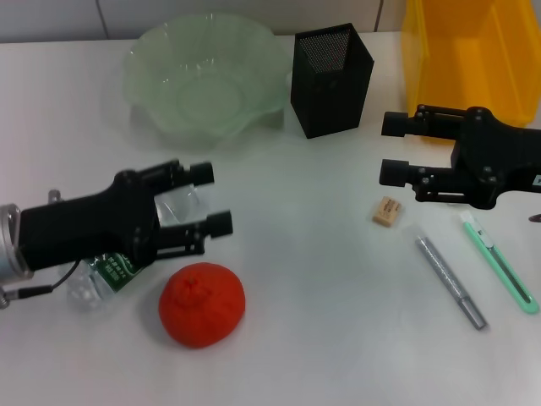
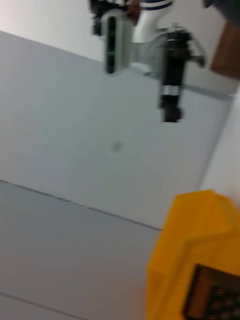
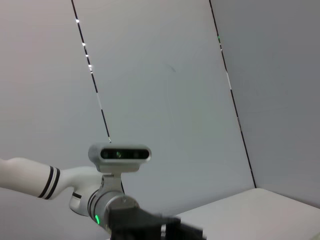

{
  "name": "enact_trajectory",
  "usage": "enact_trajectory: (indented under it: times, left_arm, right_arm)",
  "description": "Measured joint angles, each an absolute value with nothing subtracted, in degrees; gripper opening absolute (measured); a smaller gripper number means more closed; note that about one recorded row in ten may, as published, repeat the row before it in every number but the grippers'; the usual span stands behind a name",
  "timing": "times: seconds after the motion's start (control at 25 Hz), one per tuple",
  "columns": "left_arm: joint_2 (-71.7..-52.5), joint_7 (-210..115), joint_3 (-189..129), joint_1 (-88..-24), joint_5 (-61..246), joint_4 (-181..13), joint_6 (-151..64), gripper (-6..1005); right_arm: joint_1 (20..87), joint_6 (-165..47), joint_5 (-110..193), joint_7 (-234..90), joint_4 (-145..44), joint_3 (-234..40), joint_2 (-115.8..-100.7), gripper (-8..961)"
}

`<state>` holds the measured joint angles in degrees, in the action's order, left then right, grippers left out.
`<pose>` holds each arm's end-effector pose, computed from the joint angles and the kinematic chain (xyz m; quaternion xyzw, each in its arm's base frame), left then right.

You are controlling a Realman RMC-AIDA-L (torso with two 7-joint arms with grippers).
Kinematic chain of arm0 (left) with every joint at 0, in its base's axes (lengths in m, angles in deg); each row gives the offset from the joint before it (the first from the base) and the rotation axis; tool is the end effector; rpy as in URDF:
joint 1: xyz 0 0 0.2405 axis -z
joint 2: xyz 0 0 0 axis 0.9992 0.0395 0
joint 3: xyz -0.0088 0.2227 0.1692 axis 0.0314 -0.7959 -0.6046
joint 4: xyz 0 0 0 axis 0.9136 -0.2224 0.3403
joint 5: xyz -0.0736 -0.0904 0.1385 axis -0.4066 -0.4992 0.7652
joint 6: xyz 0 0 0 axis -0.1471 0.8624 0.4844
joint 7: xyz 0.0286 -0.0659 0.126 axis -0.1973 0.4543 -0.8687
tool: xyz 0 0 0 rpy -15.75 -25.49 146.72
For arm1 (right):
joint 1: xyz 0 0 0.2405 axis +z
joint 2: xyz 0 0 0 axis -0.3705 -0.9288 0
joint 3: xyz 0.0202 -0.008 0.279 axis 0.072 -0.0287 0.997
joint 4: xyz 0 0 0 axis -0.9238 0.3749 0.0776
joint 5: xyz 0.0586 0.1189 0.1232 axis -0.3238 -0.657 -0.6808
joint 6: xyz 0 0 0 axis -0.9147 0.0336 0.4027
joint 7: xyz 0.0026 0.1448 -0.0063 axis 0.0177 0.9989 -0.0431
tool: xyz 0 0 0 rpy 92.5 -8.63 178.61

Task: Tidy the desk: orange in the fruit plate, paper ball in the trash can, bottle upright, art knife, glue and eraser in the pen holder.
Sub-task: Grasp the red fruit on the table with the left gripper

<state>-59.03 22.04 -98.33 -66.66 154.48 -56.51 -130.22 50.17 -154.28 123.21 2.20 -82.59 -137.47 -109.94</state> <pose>-0.2648 0.2661 -0.0028 -0.9074 -0.1896 -0.3689 0.0676 0.2360 0.2972 0.0227 -0.9198 0.1408 0.3620 0.0546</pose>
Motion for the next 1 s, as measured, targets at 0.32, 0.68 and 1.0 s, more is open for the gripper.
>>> enact_trajectory:
  times: [0.32, 0.68, 1.0]
  left_arm:
    - [-57.39, 24.93, -94.96, -70.00, 161.89, -56.34, -129.77, 816]
    - [-59.51, 17.06, -94.24, -74.76, 163.78, -56.49, -125.10, 778]
    - [-60.54, 16.40, -95.01, -74.88, 166.45, -56.59, -124.69, 744]
  right_arm:
    - [50.39, -154.29, 123.15, 3.04, -82.60, -137.47, -109.99, 726]
    - [50.49, -154.28, 123.29, 4.27, -82.60, -137.47, -110.44, 726]
    - [50.48, -154.29, 123.44, 4.38, -82.59, -137.72, -110.73, 726]
